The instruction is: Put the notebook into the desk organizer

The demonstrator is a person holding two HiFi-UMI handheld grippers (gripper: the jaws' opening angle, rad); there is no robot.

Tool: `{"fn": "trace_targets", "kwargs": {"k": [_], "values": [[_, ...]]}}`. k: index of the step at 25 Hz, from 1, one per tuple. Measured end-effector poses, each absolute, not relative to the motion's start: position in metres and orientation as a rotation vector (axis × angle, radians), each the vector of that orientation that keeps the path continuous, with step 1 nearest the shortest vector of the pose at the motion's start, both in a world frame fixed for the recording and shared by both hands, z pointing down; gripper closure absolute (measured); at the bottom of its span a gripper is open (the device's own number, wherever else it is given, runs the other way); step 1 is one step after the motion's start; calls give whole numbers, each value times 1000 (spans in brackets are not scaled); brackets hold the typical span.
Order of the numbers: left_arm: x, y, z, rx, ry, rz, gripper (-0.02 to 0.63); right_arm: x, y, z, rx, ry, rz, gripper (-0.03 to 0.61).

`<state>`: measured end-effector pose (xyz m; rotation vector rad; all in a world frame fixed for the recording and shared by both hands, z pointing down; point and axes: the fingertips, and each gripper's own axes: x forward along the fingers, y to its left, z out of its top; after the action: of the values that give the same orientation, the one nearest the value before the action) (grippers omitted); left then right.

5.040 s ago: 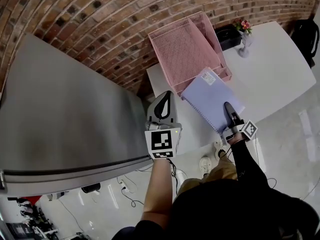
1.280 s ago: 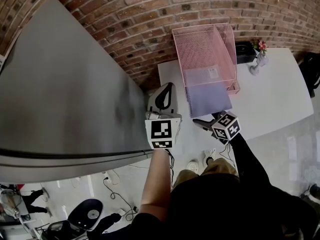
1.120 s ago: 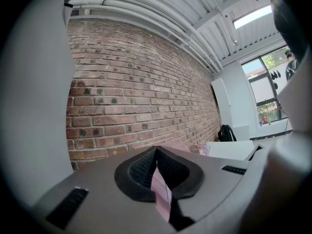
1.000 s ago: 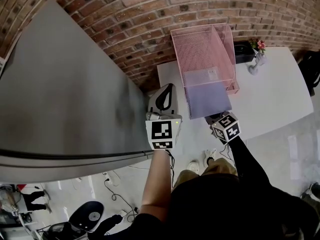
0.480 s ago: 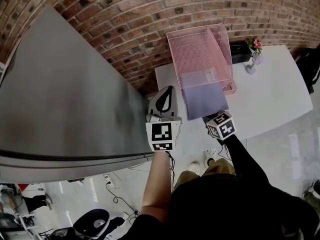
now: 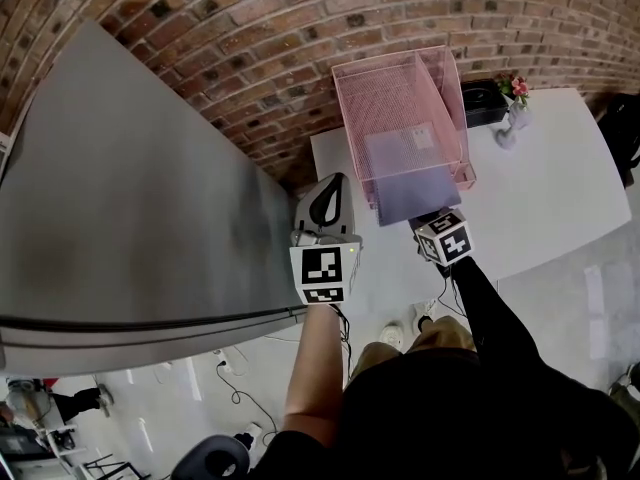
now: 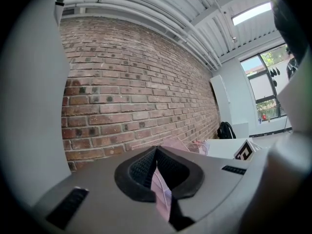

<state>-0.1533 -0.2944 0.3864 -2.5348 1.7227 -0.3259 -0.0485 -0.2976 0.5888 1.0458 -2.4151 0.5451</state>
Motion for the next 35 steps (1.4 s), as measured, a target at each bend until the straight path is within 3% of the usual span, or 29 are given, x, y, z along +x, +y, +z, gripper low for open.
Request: {"fn": "trace_targets", "kwargs": {"k": [35], "values": [[-154,-322,392,-2511,1752,-389,598,-57,-382,573,1194,-2456,467,555]]}}
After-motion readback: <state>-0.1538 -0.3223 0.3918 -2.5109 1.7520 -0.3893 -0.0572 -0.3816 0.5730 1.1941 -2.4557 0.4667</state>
